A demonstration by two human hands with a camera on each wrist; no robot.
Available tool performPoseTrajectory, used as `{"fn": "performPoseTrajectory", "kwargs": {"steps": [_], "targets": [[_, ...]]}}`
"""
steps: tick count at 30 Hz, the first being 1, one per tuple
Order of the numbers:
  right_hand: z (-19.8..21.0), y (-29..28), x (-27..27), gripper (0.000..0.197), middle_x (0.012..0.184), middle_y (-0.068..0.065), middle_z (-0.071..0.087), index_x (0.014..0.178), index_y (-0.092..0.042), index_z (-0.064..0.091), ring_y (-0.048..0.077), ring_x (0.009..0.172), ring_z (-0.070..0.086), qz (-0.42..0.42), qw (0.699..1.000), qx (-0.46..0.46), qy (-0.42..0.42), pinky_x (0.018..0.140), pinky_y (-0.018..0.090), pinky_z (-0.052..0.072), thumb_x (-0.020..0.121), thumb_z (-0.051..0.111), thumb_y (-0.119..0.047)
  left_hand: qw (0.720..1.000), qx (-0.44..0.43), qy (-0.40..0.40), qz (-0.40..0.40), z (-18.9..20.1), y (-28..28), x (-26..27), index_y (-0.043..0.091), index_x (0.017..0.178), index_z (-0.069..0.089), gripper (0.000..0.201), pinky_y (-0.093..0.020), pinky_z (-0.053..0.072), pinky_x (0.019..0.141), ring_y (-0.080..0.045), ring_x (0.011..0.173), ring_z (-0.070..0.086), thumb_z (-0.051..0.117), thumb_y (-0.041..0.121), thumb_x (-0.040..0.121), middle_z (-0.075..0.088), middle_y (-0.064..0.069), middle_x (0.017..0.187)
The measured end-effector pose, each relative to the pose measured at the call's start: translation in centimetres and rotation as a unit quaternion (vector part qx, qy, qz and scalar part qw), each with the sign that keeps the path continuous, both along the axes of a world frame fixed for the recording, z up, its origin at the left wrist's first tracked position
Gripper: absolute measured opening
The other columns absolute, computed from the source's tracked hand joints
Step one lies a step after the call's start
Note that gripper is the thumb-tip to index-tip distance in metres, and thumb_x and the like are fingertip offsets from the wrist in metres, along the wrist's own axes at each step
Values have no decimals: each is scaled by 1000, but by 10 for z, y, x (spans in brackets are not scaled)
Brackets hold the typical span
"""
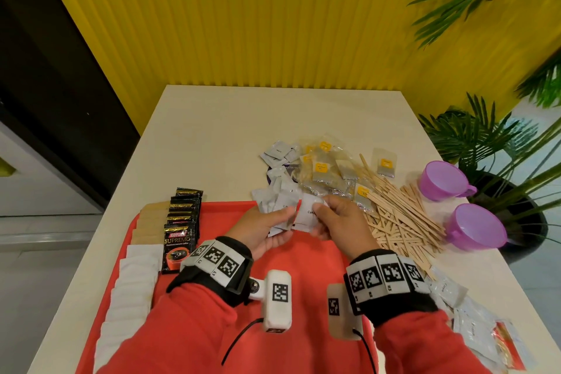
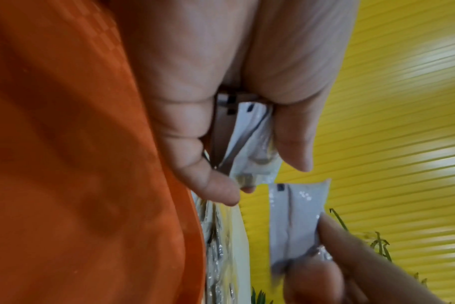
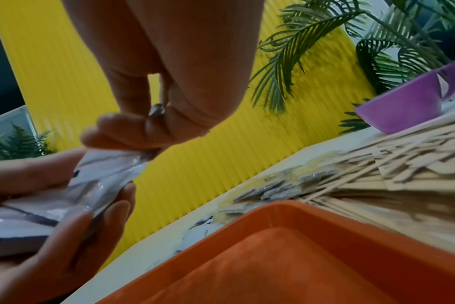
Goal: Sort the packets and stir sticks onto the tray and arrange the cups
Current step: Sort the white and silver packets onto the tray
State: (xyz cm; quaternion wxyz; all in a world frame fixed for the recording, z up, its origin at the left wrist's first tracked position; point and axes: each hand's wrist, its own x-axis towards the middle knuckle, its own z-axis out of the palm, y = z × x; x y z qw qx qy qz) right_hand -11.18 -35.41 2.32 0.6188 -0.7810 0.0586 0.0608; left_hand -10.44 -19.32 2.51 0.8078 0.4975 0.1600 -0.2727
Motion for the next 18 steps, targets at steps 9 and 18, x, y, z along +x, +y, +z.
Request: {"fn": "performPoseTrajectory", "kwargs": {"steps": [9, 18], "targets": [[-16, 6, -2, 25, 60, -1, 50, 69, -16, 47, 0, 44, 47, -14, 999, 33, 1, 46, 15, 38, 85, 63, -5, 992, 10, -26, -126, -16, -7, -5, 22, 96, 64, 30, -18, 55, 64, -7, 76, 66, 57, -6, 86, 70, 4, 82], [-27, 13, -4, 64, 90, -4, 73, 100, -16, 62, 6, 89, 67, 164, 956, 242, 16, 78, 17, 52, 55, 78, -59, 965, 72, -159, -195, -27, -14, 1, 8, 95, 61, 43, -20, 53, 76, -7, 78, 65, 59, -14, 59, 69, 0, 81]]}}
